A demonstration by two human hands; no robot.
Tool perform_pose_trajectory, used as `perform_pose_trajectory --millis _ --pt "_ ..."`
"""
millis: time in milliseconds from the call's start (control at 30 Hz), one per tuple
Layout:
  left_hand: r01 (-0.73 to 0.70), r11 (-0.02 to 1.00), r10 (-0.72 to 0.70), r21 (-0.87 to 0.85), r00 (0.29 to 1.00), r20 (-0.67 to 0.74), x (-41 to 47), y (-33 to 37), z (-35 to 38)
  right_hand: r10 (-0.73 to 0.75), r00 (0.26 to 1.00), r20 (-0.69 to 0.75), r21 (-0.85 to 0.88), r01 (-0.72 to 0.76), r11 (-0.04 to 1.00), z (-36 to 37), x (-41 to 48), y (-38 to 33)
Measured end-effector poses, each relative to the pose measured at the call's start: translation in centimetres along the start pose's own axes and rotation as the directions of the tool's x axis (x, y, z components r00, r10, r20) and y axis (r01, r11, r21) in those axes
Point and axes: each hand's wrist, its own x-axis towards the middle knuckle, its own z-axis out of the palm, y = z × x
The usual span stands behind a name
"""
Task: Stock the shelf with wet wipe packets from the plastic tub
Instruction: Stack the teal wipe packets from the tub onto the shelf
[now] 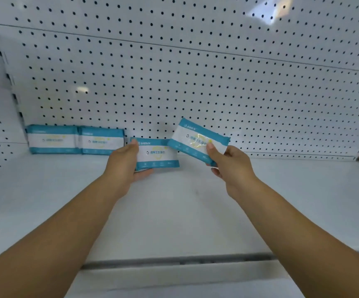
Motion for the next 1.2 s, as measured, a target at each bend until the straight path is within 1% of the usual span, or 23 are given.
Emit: perform_pose_trajectory --millis 133,200,267,367,433,500,633,700,800,833,867,933,1000,1033,1100,1133,1200 --pt "0.032 0.993 -0.030 -0.116 0.999 0.017 1.5 -0.3 -1.7 0.033 0.998 0.057 -0.009 -0.033 0.999 3.4 0.8 0.5" --pt "0.053 0.978 -0.051 -0.201 0.999 0.014 2.0 -0.5 -2.4 0.051 0.991 0.122 -0.039 -0.046 0.998 4.8 1.4 1.2" --pt "0.067 0.975 -0.054 -0.213 0.996 0.065 2.3 -0.6 -2.8 0.041 0.982 0.186 -0.089 -0.025 0.996 6.0 1.9 2.1" --pt "0.029 0.995 -0.012 -0.094 0.985 0.174 2.4 -0.9 -2.9 -0.015 0.979 0.202 -0.152 0.046 0.987 7.2 2.3 3.1" --pt "-0.032 0.999 0.032 -0.004 0.977 0.213 2.5 -1.1 -3.0 -0.013 0.976 0.218 -0.168 0.050 0.985 7.7 2.5 3.3" --pt "-0.066 0.995 0.047 0.073 0.971 0.234 2.8 -1.2 -3.4 -0.002 0.972 0.236 -0.202 0.051 0.978 8.0 2.8 3.2" --pt "-0.079 0.991 0.047 0.110 0.962 0.270 3.6 -1.4 -4.2 0.012 0.955 0.295 -0.212 0.053 0.976 8.2 3.7 3.7" --pt "-0.083 0.990 0.049 0.115 0.961 0.272 3.7 -1.4 -4.3 0.055 0.924 0.377 -0.185 0.017 0.983 8.1 4.1 4.1" --pt "-0.129 0.979 0.088 0.160 0.966 0.242 3.7 -1.2 -4.5 0.087 0.824 0.560 -0.073 -0.056 0.996 8.1 4.4 3.9" --pt "-0.152 0.970 0.108 0.189 0.968 0.228 3.8 -1.2 -4.5 0.086 0.800 0.594 -0.076 -0.051 0.996 8.2 4.5 3.9" --pt "-0.178 0.957 0.129 0.229 0.968 0.215 3.8 -1.2 -4.6 0.084 0.795 0.601 -0.100 -0.030 0.995 8.3 4.7 4.0" --pt "-0.253 0.904 0.198 0.344 0.962 0.187 4.1 -1.4 -4.8 0.067 0.828 0.557 -0.155 0.024 0.988 8.8 5.3 4.4" --pt "-0.320 0.820 0.289 0.475 0.947 0.140 4.6 -1.4 -5.2 0.029 0.882 0.471 -0.187 0.068 0.980 9.5 5.8 4.6" --pt "-0.330 0.784 0.329 0.525 0.939 0.099 4.9 -1.3 -5.5 0.003 0.905 0.425 -0.198 0.090 0.976 10.0 6.1 4.5" --pt "-0.297 0.710 0.383 0.638 0.924 0.004 5.2 -1.0 -6.4 -0.061 0.944 0.324 -0.221 0.138 0.965 10.9 6.7 4.3" --pt "-0.260 0.634 0.406 0.728 0.914 -0.027 5.3 -0.9 -6.7 -0.096 0.958 0.271 -0.236 0.163 0.958 11.4 7.2 4.4" --pt "-0.166 0.388 0.431 0.907 0.902 -0.019 5.2 -1.1 -7.3 -0.158 0.968 0.197 -0.266 0.208 0.941 12.2 8.0 4.7"
